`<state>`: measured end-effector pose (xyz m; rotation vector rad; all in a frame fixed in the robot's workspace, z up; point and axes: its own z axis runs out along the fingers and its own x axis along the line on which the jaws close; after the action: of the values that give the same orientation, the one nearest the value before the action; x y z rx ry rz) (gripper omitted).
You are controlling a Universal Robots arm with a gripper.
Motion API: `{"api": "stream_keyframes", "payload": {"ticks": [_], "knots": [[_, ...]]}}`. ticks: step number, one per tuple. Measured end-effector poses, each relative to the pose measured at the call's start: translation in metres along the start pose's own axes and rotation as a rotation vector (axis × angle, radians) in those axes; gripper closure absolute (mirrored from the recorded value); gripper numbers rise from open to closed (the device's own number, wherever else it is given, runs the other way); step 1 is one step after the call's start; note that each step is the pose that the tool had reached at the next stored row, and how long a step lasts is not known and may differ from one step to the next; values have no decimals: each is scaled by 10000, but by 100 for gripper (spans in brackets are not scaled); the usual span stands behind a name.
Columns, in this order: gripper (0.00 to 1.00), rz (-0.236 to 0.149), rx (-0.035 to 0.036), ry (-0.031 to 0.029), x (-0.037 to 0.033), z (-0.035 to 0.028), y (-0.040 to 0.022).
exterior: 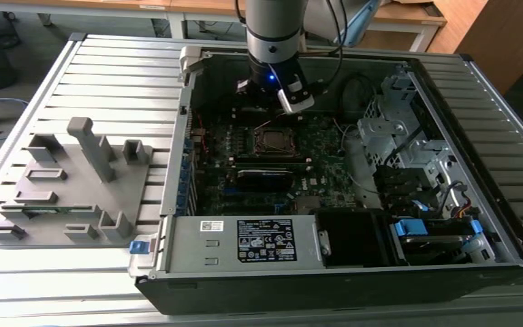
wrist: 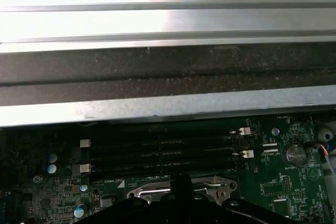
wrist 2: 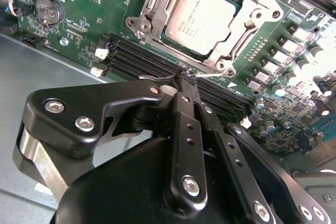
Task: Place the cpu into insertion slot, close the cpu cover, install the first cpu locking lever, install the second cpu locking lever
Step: 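Install the first cpu locking lever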
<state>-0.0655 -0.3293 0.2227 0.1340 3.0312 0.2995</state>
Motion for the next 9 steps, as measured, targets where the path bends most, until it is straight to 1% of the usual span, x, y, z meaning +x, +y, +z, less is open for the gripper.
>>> {"api": "stream_keyframes", "payload": {"ticks": [6,9], "knots": [[90,4,0,-1,-31,12,0],[90,77,7,-15,-35,17,0]]}}
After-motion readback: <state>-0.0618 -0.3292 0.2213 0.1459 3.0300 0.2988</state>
